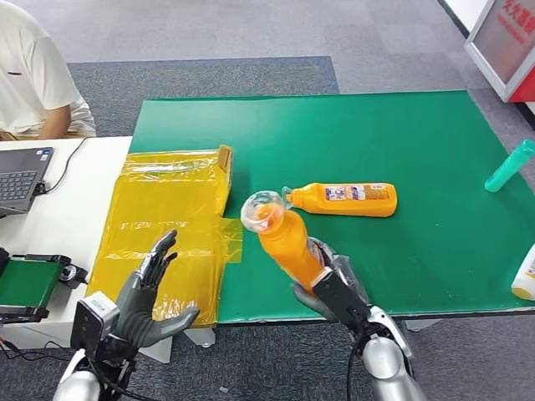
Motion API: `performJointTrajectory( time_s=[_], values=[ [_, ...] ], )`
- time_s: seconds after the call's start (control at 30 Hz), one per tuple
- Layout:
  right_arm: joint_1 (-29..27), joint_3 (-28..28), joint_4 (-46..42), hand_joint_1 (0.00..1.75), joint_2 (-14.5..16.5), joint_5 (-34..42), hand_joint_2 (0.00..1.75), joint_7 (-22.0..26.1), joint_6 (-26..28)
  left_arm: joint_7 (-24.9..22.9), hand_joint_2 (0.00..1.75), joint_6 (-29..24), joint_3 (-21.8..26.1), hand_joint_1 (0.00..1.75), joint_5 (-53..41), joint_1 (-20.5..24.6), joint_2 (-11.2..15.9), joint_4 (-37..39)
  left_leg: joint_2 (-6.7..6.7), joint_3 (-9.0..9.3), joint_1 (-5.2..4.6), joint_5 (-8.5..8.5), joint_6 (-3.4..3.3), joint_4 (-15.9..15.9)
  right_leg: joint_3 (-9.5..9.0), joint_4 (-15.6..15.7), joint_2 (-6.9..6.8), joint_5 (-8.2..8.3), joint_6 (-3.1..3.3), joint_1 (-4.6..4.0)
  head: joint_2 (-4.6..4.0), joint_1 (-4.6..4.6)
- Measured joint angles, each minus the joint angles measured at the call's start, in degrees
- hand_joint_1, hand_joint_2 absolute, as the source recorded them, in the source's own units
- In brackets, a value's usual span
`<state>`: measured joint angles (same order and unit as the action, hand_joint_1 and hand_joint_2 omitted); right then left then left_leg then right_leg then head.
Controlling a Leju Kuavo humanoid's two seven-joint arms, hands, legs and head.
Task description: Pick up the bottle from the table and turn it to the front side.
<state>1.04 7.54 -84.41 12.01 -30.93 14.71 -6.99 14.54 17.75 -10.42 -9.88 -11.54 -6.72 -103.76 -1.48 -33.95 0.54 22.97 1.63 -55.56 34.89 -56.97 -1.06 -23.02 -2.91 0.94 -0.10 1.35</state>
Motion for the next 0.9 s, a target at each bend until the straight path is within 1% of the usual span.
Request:
performJointTrajectory(
  time_s=[0.07, 0.17, 0.3, 0.43, 0.63, 0.9],
  values=[
    [0.90, 1.24, -1.74, 1.75, 0.51, 2.19, 1.75, -0.56, 0.12, 0.22, 1.75, 0.01, -2.01, 0.00, -0.88, 1.94, -0.04, -1.33, 0.00, -0.01, 0.00, -0.02, 0.00, 0.00, 0.01, 0.00, 0.00, 0.02, -0.01, 0.00, -0.01, 0.00],
    [2.04, 4.12, -3.21, 1.75, 1.11, 4.06, 1.75, -1.18, 0.74, -0.97, 1.75, 0.01, -4.68, 0.00, -0.89, 5.04, -0.64, -2.11, 0.00, 0.00, 0.00, -0.04, 0.00, 0.00, -0.01, 0.00, 0.00, 0.05, -0.03, 0.00, 0.00, -0.01],
    [2.23, 7.58, -3.85, 1.75, 1.22, 4.80, 1.75, -0.67, 2.24, -1.18, 1.75, 0.00, -6.13, 0.00, -0.31, 7.86, -1.66, -2.24, 0.00, 0.00, 0.00, -0.07, 0.02, 0.00, -0.01, 0.00, 0.00, 0.07, -0.04, 0.00, 0.01, 0.00],
    [2.19, 9.62, -4.16, 1.75, 1.21, 4.97, 1.75, 0.18, 3.59, -1.39, 1.75, -0.21, -6.82, 0.00, -0.13, 9.28, -2.22, -2.29, 0.00, -0.01, 0.00, -0.07, 0.02, 0.00, 0.03, 0.00, 0.00, 0.06, -0.03, 0.00, 0.01, -0.01],
    [1.69, 12.52, -5.96, 1.75, 1.19, 4.46, 1.75, 2.18, 6.54, -2.02, 1.75, -2.05, -9.05, 0.00, -2.61, 12.55, -2.99, -2.27, 0.00, -0.02, 0.00, -0.07, 0.02, 0.00, 0.04, 0.00, 0.00, 0.06, -0.03, 0.01, 0.01, 0.00],
    [1.38, 13.74, -7.29, 1.75, 1.12, 4.40, 1.75, 2.92, 7.78, -2.02, 1.75, -2.90, -10.62, 0.00, -1.96, 14.53, -3.64, -2.20, 0.00, -0.02, 0.00, -0.07, 0.02, 0.00, 0.04, 0.00, 0.00, 0.06, -0.03, 0.00, 0.01, -0.01]
  ],
)
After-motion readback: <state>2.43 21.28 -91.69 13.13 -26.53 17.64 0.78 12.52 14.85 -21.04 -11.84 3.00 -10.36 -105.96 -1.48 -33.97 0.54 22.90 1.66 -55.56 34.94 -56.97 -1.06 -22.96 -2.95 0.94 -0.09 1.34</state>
